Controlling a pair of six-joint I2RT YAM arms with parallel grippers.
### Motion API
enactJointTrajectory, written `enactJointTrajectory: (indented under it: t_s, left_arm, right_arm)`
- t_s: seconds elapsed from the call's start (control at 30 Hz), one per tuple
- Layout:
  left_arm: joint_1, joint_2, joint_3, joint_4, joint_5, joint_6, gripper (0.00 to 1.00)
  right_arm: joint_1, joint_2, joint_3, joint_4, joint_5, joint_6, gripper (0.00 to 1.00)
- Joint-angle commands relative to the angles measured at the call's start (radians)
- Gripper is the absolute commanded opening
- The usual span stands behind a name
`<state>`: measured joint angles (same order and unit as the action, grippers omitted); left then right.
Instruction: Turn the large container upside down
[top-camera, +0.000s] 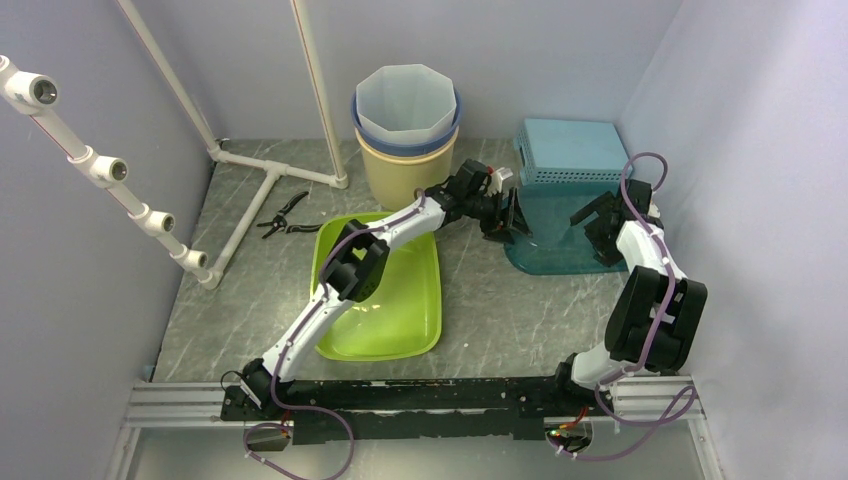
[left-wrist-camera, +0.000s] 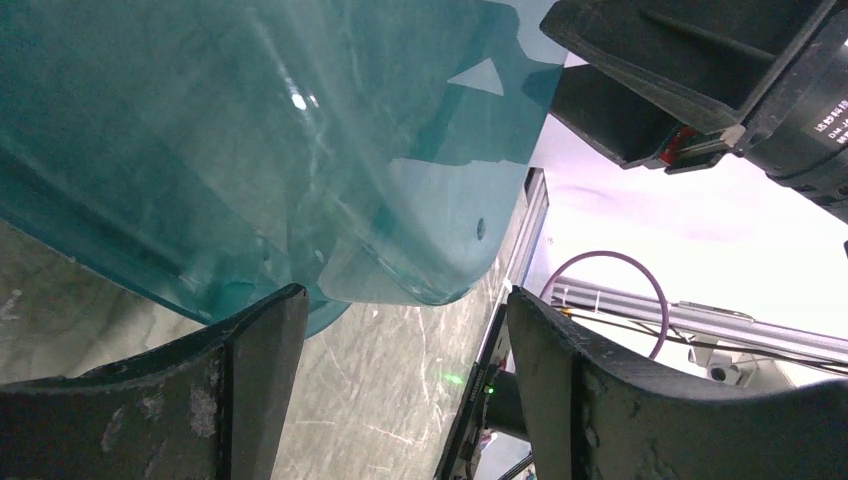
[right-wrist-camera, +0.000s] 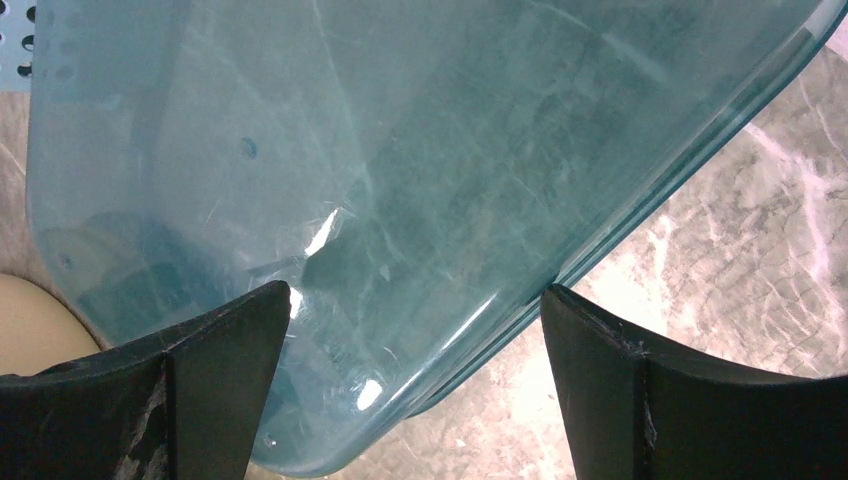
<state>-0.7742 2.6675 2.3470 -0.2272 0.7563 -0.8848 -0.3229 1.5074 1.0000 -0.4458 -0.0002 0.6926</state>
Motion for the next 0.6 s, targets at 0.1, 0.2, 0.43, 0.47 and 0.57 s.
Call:
enactJointTrajectory:
  t_s: [0.1,0.2,0.43,0.47,0.57]
  left_arm:
    - [0.004,0.002,0.047,0.052,0.045,-0.017,0.79]
    - [0.004,-0.02,0.028,0.043,0.038,-0.008,0.79]
    - [0.001,-0.15,-0.078,-0.046,-0.032,0.073,0.79]
    - [0.0,-0.177,-0.104,-0.049,-0.045,0.085,0.8]
    - [-0.006,-0.258,-0.172,-0.048,-0.078,0.121,0.8]
  right_arm:
    - [-0.001,-0.008,0.041,0.012,0.013,0.015,1.0]
    - [-0.001,-0.004,0.059,-0.01,0.008,0.006,1.0]
    - [-0.001,-0.075,0.043,-0.06,0.041,0.009,1.0]
    - [0.0,-0.087,0.038,-0.065,0.048,0.006,1.0]
    - [-0.001,-0.124,0.029,-0.092,0.058,-0.009,1.0]
